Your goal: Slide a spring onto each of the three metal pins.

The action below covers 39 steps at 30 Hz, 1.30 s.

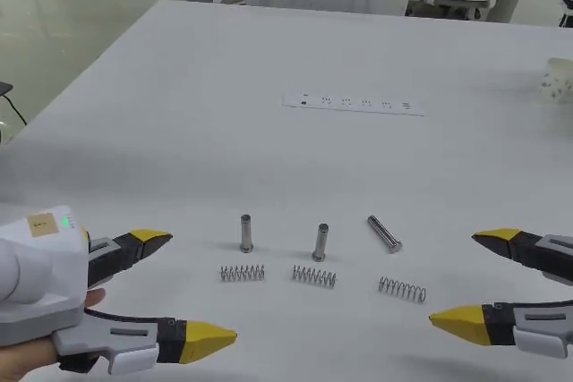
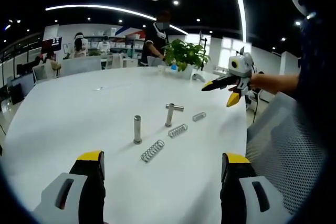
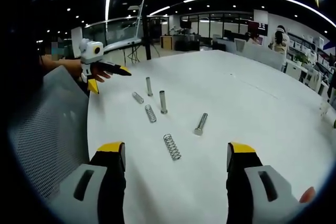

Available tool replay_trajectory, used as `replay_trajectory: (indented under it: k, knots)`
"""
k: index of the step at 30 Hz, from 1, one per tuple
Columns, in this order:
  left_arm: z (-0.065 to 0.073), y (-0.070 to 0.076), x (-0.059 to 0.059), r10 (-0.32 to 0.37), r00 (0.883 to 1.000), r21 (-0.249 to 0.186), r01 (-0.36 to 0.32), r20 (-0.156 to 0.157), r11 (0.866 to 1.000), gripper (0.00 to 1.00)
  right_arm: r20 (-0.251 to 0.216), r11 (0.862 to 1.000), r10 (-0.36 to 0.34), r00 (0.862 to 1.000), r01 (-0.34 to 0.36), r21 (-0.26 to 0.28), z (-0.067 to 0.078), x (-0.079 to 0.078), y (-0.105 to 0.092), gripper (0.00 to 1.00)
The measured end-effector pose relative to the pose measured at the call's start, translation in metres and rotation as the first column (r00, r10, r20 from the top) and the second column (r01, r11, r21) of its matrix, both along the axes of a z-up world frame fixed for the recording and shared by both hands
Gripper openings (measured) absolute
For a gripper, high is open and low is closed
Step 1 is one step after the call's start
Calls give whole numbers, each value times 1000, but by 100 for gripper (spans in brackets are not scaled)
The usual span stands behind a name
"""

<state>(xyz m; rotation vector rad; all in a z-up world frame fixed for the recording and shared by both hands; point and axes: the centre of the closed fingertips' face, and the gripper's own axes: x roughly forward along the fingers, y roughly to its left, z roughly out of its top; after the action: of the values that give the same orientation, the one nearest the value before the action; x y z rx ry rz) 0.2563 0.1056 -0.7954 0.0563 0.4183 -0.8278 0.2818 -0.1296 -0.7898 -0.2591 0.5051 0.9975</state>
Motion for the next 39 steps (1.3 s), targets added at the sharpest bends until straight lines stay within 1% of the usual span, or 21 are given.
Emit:
replay_trajectory:
  k: [8,32,39]
  knots:
    - [-1,0,0,-1,1000,1,1,-3,1000,89,-11,1000,-5,1000,5,-2,-2,0,-1,78]
    - [-1,0,-1,-1,1000,4,1,-6,1000,89,-21,1000,1,1000,-1,-15,-2,0,-2,75]
    - [-1,0,-1,-1,1000,4,1,-6,1000,89,-24,1000,-6,1000,6,-10,-1,5,-2,74]
